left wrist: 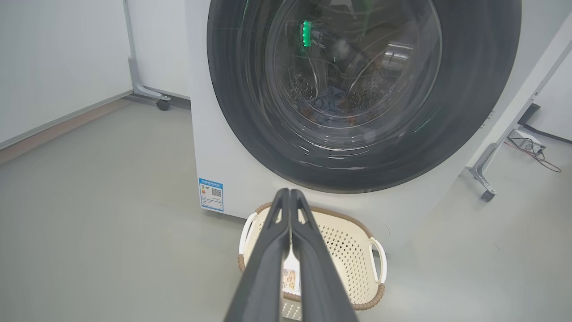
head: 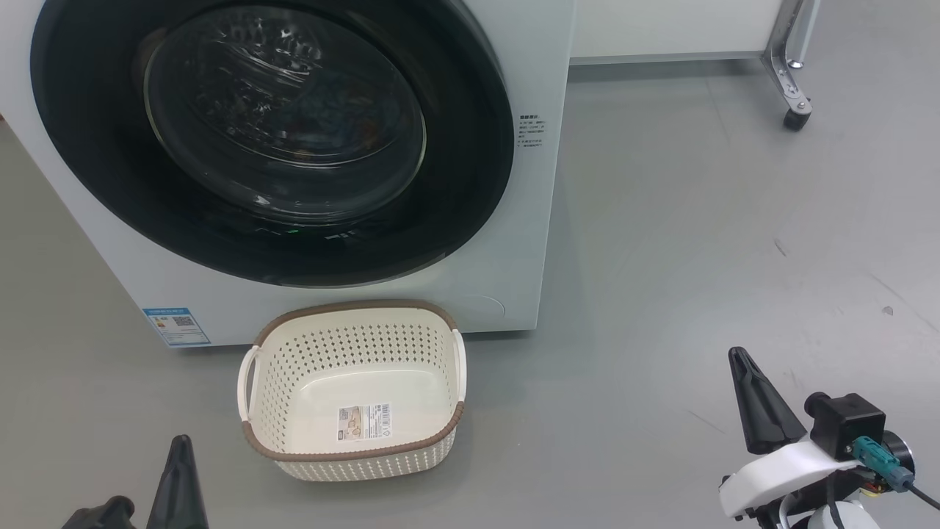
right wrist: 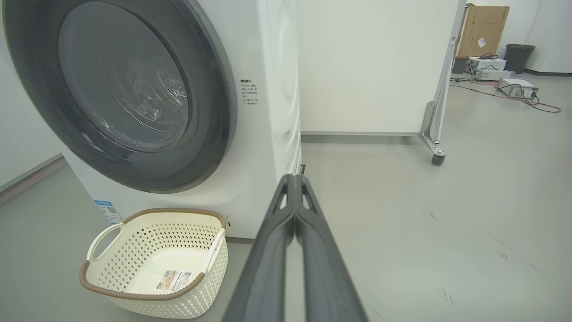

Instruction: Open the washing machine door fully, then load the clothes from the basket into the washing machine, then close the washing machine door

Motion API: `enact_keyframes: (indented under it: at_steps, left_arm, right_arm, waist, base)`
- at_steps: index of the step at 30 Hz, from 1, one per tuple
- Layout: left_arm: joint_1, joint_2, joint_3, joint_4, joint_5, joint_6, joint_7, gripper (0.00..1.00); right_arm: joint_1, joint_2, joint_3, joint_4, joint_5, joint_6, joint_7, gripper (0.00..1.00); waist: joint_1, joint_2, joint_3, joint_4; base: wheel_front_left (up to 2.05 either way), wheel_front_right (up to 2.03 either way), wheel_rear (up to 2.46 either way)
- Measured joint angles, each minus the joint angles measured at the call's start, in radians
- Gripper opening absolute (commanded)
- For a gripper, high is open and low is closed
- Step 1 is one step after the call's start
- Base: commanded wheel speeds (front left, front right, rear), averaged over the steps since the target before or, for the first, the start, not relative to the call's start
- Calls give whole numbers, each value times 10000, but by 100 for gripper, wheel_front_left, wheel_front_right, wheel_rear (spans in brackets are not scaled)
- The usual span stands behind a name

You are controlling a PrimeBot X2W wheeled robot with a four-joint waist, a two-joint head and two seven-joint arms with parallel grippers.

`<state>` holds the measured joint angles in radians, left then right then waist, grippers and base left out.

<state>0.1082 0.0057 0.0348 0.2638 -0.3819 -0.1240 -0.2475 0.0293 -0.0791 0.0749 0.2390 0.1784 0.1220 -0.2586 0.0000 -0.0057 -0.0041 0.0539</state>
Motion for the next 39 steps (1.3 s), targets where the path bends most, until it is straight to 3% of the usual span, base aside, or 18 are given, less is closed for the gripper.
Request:
enact_keyframes:
  at_steps: [39]
  left_arm:
    - [-466, 23, 165, 69, -4769, 2, 1344, 0]
  right_arm:
    - [-219, 159, -823, 176, 5524, 0, 1490, 0]
  waist:
    - [0, 0, 25, -215]
  base:
    - [0, 0, 0]
